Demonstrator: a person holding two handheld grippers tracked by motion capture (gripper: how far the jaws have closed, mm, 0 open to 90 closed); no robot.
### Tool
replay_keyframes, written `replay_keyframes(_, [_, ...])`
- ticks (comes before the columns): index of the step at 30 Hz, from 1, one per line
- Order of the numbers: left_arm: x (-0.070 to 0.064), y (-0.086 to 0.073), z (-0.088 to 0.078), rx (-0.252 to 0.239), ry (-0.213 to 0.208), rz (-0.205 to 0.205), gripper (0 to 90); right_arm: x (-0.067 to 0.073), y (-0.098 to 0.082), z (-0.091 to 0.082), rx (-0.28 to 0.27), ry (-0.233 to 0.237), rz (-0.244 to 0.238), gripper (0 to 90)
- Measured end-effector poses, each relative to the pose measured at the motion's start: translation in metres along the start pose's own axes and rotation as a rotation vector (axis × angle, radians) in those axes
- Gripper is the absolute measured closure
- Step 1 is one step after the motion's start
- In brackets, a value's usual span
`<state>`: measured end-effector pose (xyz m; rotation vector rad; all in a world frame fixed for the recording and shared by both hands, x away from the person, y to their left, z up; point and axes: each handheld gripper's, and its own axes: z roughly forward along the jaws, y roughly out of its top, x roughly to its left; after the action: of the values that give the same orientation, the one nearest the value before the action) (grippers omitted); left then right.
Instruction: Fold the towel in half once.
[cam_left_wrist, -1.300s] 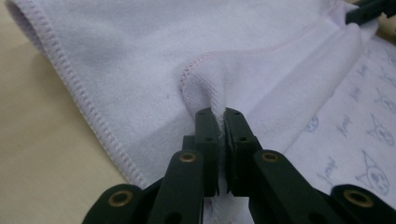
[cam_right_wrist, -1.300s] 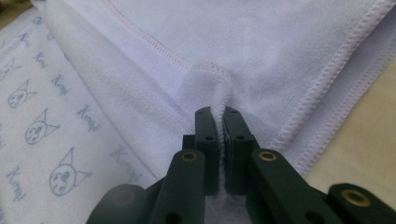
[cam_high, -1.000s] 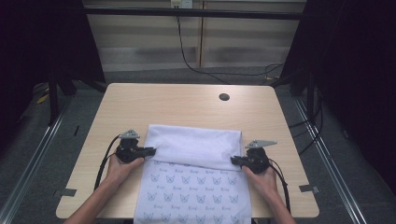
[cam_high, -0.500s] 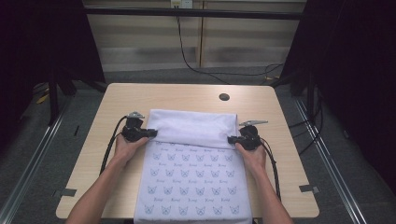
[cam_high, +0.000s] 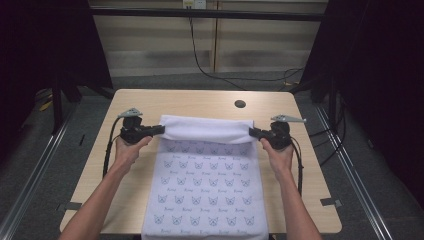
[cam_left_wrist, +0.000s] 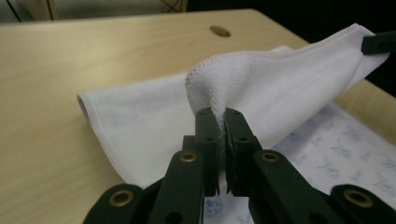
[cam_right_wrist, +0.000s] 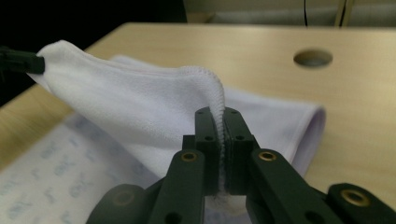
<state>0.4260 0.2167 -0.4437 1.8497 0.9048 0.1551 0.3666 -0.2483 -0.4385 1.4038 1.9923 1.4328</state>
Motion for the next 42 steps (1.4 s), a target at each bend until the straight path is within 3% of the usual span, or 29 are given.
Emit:
replay_keyframes(1, [-0.009,0.012,-0.017,-0.033,-0.012,0.027,85.7,0.002,0.008,-0.007,-0.024,0.011,-0.007,87.0])
replay_keyframes(3, [-0.015,0.016,-0.025,-0.043,-0.007,0.041,85.7,0.006,0.015,-0.014,-0.043,0.015,-0.016,87.0])
replay_keyframes(4, [-0.029,0.019,-0.043,-0.063,-0.022,0.074,85.7,0.014,0.025,-0.027,-0.084,0.042,-0.034,87.0])
replay_keyframes(7, [-0.038,0.021,-0.058,-0.074,-0.03,0.086,85.7,0.026,0.027,-0.041,-0.109,0.058,-0.061,87.0])
replay_keyframes(8, [-0.048,0.021,-0.076,-0.116,-0.064,0.085,85.7,0.035,0.026,-0.053,-0.123,0.072,-0.085,87.0])
replay_keyframes(10, [-0.057,0.021,-0.09,-0.131,-0.09,0.092,85.7,0.042,0.025,-0.066,-0.135,0.091,-0.105,87.0])
replay_keyframes(11, [-0.062,0.02,-0.096,-0.128,-0.077,0.115,85.7,0.045,0.025,-0.072,-0.137,0.097,-0.114,87.0])
replay_keyframes(15, [-0.082,0.006,-0.115,-0.151,-0.111,0.125,85.7,0.062,0.024,-0.098,-0.141,0.11,-0.163,87.0])
replay_keyframes(17, [-0.09,-0.005,-0.123,-0.154,-0.131,0.111,85.7,0.07,0.021,-0.111,-0.141,0.125,-0.186,87.0])
replay_keyframes(19, [-0.094,-0.011,-0.126,-0.146,-0.134,0.113,85.6,0.078,0.015,-0.122,-0.127,0.127,-0.206,87.0])
replay_keyframes(22, [-0.107,-0.045,-0.129,-0.127,-0.162,0.101,85.5,0.086,-0.001,-0.133,-0.106,0.128,-0.226,87.0])
replay_keyframes(27, [-0.114,-0.088,-0.126,-0.074,-0.186,0.059,85.4,0.093,-0.047,-0.141,-0.024,0.132,-0.215,86.9])
replay_keyframes(29, [-0.116,-0.103,-0.125,-0.053,-0.192,0.059,85.2,0.095,-0.063,-0.145,-0.013,0.154,-0.194,86.8])
replay_keyframes(30, [-0.116,-0.103,-0.125,-0.053,-0.192,0.059,85.1,0.096,-0.071,-0.147,-0.006,0.161,-0.187,86.7])
replay_keyframes(31, [-0.118,-0.111,-0.123,-0.045,-0.187,0.052,85.1,0.096,-0.071,-0.147,-0.006,0.161,-0.187,86.7])
replay_keyframes(32, [-0.121,-0.125,-0.119,-0.014,-0.184,0.052,84.7,0.098,-0.086,-0.147,0.026,0.158,-0.185,85.9])
replay_keyframes(36, [-0.127,-0.139,-0.113,0.041,-0.187,0.059,84.7,0.098,-0.111,-0.149,0.074,0.144,-0.173,85.0])
replay_keyframes(37, [-0.13,-0.144,-0.11,0.074,-0.188,0.078,84.4,0.097,-0.123,-0.15,0.095,0.173,-0.163,84.0])
replay_keyframes(40, [-0.131,-0.149,-0.107,0.09,-0.203,0.052,83.7,0.098,-0.136,-0.15,0.146,0.17,-0.172,82.3])
replay_keyframes(41, [-0.135,-0.152,-0.109,0.119,-0.197,0.075,83.0,0.099,-0.141,-0.15,0.167,0.185,-0.18,81.5])
replay_keyframes(42, [-0.138,-0.153,-0.112,0.107,-0.216,0.077,82.8,0.099,-0.145,-0.151,0.181,0.197,-0.175,79.8])
